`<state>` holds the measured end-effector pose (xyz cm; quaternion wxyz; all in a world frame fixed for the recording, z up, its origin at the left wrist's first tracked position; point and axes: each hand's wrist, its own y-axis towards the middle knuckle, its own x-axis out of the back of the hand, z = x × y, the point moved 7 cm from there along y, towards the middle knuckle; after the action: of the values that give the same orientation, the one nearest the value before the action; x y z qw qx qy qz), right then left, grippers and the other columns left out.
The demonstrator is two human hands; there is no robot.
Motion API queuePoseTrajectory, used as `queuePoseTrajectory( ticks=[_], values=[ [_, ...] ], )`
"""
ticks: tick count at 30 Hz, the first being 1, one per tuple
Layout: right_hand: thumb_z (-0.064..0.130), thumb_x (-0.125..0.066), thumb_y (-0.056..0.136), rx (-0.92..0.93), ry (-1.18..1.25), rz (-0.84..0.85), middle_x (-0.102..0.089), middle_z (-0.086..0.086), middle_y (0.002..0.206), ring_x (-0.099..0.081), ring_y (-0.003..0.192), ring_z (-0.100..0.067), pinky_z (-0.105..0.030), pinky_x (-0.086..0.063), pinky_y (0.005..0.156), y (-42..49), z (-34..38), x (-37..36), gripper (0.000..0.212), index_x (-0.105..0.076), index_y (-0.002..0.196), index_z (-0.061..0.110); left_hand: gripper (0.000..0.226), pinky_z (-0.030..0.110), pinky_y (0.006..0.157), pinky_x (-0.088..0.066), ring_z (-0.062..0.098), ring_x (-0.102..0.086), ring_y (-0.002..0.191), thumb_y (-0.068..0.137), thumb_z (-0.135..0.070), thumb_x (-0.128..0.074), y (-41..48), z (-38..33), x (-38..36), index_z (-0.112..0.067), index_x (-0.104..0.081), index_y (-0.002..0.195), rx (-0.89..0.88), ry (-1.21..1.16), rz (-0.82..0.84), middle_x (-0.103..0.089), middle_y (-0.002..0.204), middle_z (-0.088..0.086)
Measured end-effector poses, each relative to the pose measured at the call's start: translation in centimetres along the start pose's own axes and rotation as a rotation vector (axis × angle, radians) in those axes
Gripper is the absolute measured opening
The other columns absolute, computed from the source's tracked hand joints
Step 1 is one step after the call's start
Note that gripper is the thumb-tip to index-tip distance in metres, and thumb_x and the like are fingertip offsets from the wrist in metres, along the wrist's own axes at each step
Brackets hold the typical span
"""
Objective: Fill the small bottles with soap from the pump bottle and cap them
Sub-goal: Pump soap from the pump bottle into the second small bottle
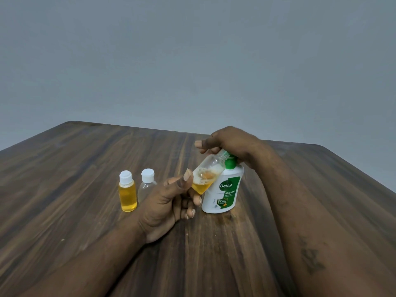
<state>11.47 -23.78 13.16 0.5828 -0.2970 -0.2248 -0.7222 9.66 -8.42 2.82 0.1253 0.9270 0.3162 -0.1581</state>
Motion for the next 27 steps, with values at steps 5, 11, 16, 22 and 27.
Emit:
queuePoseTrajectory(
  ticks=[5,11,16,22,27],
  values=[
    [0.050,-0.075,0.090,0.086,-0.041,-0.067,-0.073,0.004,0.086,-0.066,0.082,-0.016,-0.034,-0.052,0.076,0.0,1.2,0.7,0.041,-0.080,0.097,0.010,0.053,0.025,0.053,-0.047,0.017,-0.054,0.059,0.061,-0.068,-0.088,0.1,0.0,0.1,-0.019,-0.075,0.078,-0.006,-0.010,0.012,-0.065,0.077,0.010],
    [0.048,-0.079,0.087,0.178,-0.034,-0.181,-0.077,0.003,0.077,-0.069,0.078,-0.014,-0.035,-0.055,0.078,-0.1,2.1,1.5,0.040,-0.074,0.083,0.008,0.051,0.025,0.054,-0.047,0.016,-0.054,0.060,0.064,-0.067,-0.086,0.0,-0.3,-0.2,-0.020,-0.075,0.080,-0.029,-0.003,0.033,-0.065,0.078,0.009],
    [0.046,-0.083,0.083,-0.009,0.062,-0.020,-0.073,0.002,0.085,-0.064,0.074,-0.015,-0.029,-0.046,0.067,0.1,-0.2,0.0,0.036,-0.080,0.092,0.011,0.052,0.025,0.053,-0.046,0.016,-0.054,0.058,0.063,-0.068,-0.086,0.1,0.0,0.2,-0.019,-0.074,0.077,-0.007,0.002,-0.003,-0.064,0.075,0.009],
    [0.049,-0.078,0.087,0.095,0.004,-0.072,-0.073,0.004,0.081,-0.064,0.080,-0.016,-0.037,-0.052,0.078,0.1,1.0,1.0,0.037,-0.077,0.086,0.012,0.052,0.025,0.054,-0.046,0.016,-0.054,0.060,0.064,-0.067,-0.086,0.2,0.0,0.0,-0.019,-0.075,0.078,-0.012,-0.002,0.017,-0.065,0.078,0.009],
    [0.049,-0.077,0.088,0.156,-0.026,-0.129,-0.076,0.002,0.082,-0.069,0.085,-0.019,-0.041,-0.054,0.084,0.0,1.7,1.3,0.045,-0.073,0.083,0.005,0.053,0.025,0.054,-0.047,0.016,-0.054,0.060,0.065,-0.068,-0.085,0.2,0.0,-0.1,-0.018,-0.075,0.079,-0.023,-0.004,0.021,-0.064,0.078,0.009]
  ],
)
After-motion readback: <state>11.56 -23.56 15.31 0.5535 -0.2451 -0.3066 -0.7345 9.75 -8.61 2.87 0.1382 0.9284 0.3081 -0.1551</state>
